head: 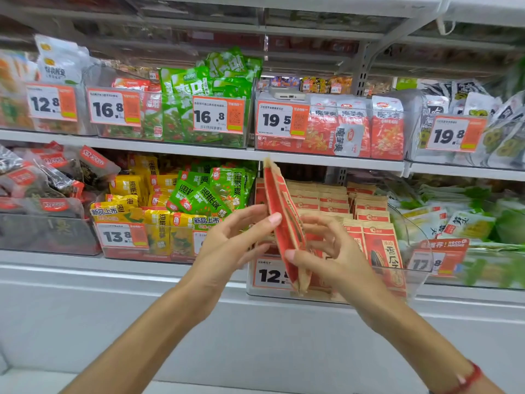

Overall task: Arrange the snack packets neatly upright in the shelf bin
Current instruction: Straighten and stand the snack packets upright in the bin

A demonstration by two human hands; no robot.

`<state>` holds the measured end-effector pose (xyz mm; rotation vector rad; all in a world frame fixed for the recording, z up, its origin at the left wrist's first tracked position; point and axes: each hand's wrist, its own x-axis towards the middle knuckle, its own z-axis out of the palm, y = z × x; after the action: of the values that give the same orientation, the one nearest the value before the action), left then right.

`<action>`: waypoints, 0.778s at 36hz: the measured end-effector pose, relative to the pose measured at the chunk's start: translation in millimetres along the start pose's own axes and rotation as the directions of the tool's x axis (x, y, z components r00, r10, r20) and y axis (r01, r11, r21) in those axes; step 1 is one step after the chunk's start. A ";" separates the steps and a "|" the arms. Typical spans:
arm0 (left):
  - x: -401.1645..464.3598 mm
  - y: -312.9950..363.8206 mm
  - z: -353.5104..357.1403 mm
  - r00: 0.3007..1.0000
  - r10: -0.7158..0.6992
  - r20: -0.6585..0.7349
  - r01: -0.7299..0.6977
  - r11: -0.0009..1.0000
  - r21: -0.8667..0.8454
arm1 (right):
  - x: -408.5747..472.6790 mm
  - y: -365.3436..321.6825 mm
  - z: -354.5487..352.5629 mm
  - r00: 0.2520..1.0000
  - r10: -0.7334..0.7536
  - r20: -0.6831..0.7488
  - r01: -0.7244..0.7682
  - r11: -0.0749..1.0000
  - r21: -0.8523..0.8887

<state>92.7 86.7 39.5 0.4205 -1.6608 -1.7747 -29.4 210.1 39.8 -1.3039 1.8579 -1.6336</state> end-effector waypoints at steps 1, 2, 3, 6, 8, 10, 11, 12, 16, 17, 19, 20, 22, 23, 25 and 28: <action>2.2 -1.2 -3.6 1.000 -0.009 0.016 0.008 1.000 0.024 | 1.8 0.6 -2.8 0.999 0.040 0.035 -0.042 0.997 0.059; 4.5 -2.5 -6.2 0.999 -0.026 0.046 0.024 0.999 0.044 | 2.6 1.0 -4.3 0.995 0.061 0.074 -0.067 0.994 0.090; 6.4 -4.3 -8.8 0.995 -0.045 0.087 0.040 0.997 0.063 | 2.2 0.8 -4.7 0.991 0.066 0.118 -0.079 0.991 0.106; 9.0 -8.8 -14.4 0.974 -0.089 0.207 0.067 0.992 0.108 | -1.1 1.8 -3.6 0.974 0.074 0.212 -0.099 0.989 0.108; 8.7 -9.7 -17.2 0.966 -0.090 0.243 0.061 0.990 0.125 | -2.7 2.4 -4.3 0.967 0.087 0.240 -0.112 0.989 0.092; 8.6 -10.2 -18.9 0.968 -0.072 0.240 0.043 0.991 0.126 | -3.5 2.9 -6.0 0.960 0.081 0.268 -0.099 0.994 0.055; 8.2 -10.0 -19.0 0.972 -0.059 0.228 0.031 0.991 0.127 | -3.9 2.2 -6.4 0.958 0.075 0.276 -0.087 0.996 0.032; 7.6 -9.6 -18.6 0.975 -0.041 0.218 0.009 0.990 0.144 | -4.3 0.4 -6.8 0.960 0.065 0.273 -0.068 0.998 0.001; 1.3 -6.6 -14.2 0.968 0.022 0.251 -0.096 0.952 0.289 | -3.2 -11.6 -8.5 0.990 -0.029 0.139 0.043 0.994 -0.098; -0.4 -6.8 -12.3 0.964 0.020 0.264 -0.106 0.943 0.315 | -3.2 -13.6 -8.9 0.994 -0.052 0.095 0.060 0.995 -0.076; -3.0 -8.3 -8.4 0.958 0.018 0.286 -0.120 0.931 0.344 | -3.4 -12.2 -11.3 0.995 -0.096 0.023 0.096 0.995 -0.018; -3.7 -9.3 -6.8 0.957 0.018 0.289 -0.123 0.929 0.348 | -3.5 -11.0 -12.8 0.994 -0.110 0.006 0.110 0.994 0.005; -4.5 -10.3 -5.1 0.961 0.019 0.276 -0.121 0.925 0.359 | -3.0 -9.5 -15.5 0.994 -0.105 0.005 0.104 0.993 0.061; -4.7 -10.8 -4.6 0.963 0.021 0.268 -0.122 0.922 0.367 | -2.2 -8.9 -16.8 0.996 -0.087 0.015 0.086 0.993 0.082; -4.7 -12.1 -2.9 0.966 0.026 0.257 -0.127 0.914 0.385 | -0.4 -7.8 -18.6 0.998 -0.046 0.033 0.043 0.995 0.089; -4.7 -14.7 -0.5 0.971 0.033 0.238 -0.121 0.923 0.366 | 0.3 -7.8 -18.8 0.998 -0.022 0.059 0.017 0.997 0.082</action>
<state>92.9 89.0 24.2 0.3216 -2.1652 -1.4851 -40.6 221.7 52.2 -1.3255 1.7310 -1.6433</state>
